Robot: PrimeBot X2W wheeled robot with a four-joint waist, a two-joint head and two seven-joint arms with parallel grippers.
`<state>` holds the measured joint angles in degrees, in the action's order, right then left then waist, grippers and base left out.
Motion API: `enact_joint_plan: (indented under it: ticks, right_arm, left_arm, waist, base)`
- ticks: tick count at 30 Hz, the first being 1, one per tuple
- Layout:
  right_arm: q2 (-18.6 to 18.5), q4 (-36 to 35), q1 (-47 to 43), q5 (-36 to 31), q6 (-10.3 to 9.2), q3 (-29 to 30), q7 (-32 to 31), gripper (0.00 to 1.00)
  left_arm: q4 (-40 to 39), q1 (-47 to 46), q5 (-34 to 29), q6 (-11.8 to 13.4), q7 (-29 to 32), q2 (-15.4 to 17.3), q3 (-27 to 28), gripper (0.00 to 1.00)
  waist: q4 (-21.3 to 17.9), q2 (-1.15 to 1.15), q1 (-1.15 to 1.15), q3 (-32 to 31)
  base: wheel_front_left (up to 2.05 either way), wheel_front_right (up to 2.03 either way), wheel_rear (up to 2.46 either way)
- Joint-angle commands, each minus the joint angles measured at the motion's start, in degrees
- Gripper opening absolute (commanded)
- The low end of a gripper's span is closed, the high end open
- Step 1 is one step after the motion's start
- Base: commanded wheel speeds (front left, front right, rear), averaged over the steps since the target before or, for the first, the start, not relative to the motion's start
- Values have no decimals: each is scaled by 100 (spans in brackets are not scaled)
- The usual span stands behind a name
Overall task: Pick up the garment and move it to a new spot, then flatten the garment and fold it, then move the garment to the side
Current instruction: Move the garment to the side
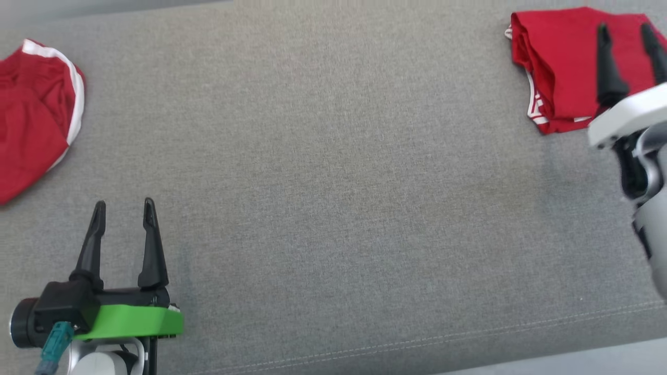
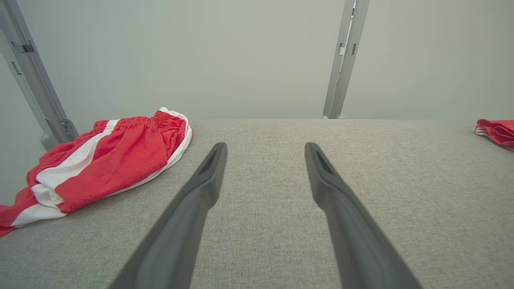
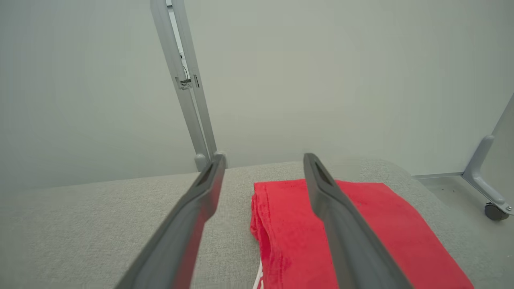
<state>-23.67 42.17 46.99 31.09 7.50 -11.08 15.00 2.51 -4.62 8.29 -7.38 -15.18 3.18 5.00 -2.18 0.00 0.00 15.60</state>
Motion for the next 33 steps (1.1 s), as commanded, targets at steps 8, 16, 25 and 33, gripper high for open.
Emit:
enact_joint_plan:
  ticks: [8, 16, 25, 33]
  right_arm:
    - [564, -656, -964, -413, -2, 108, 16, 100]
    - [994, -1126, -1735, -582, -2, 402, 16, 100]
    - [1457, -1771, -2519, -1061, -1, 597, 16, 100]
    - [1766, -2354, -3178, -1538, -1, 699, 17, 100]
  left_arm:
    - [118, 218, 29, 0, 3, -18, -57, 100]
    - [221, 334, 44, 44, 4, -24, -144, 100]
    - [243, 428, 112, 173, 4, -25, -146, 100]
    - [270, 512, 165, 265, 4, -25, -137, 100]
  waist:
    - [134, 0, 0, -608]
    - [288, 0, 0, -888]
    - [283, 0, 0, -1014]
    - [298, 0, 0, -1158]
  base:
    - [0, 0, 0]
    - [0, 0, 0]
    - [0, 0, 0]
    - [0, 0, 0]
